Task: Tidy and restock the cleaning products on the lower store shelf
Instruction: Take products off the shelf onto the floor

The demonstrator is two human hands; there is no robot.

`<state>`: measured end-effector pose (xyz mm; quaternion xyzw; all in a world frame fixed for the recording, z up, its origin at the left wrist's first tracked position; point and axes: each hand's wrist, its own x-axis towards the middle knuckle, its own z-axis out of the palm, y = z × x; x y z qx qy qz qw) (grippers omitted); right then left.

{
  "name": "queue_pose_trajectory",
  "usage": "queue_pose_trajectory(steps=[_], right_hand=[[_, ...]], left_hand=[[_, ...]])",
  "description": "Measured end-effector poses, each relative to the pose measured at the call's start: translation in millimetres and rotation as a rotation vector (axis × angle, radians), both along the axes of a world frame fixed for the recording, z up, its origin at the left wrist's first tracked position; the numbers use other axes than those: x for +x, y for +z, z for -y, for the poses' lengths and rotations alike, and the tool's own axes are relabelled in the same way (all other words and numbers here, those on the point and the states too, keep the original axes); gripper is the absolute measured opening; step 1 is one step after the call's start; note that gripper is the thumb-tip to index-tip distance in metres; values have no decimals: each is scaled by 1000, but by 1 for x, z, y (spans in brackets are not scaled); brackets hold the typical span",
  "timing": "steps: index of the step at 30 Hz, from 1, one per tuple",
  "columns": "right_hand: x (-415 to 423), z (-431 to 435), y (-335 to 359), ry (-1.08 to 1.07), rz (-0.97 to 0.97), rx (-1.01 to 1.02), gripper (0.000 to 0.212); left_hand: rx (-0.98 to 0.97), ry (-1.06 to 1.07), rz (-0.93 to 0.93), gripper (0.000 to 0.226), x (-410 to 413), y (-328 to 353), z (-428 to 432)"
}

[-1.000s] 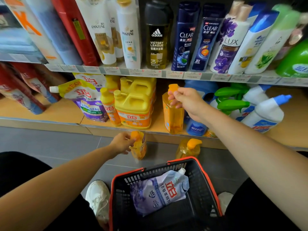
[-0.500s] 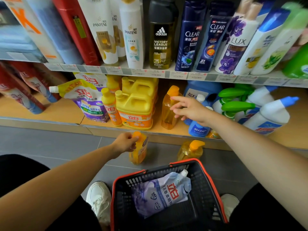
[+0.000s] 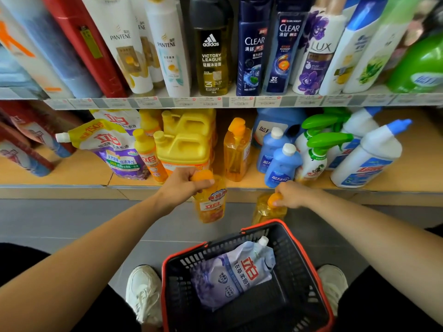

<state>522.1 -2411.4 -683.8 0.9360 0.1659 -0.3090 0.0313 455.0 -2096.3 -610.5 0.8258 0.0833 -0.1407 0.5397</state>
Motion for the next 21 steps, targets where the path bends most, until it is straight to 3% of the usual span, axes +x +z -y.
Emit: queue_pose_trajectory(steps=[5, 10, 16, 21], right_hand=[[-1, 2, 6, -27, -27, 32, 48], [-7, -4, 28, -86, 33, 161, 52], [-4, 3, 83, -343, 87, 436, 49], [-4, -8, 127, -562, 145, 823, 45]], left_hand=[[-32, -11, 62, 40, 5, 25, 9], [-60, -12, 50, 31, 9, 34, 9], [1, 5, 44, 33, 7, 30, 3], [9, 137, 59, 45, 6, 23, -7]])
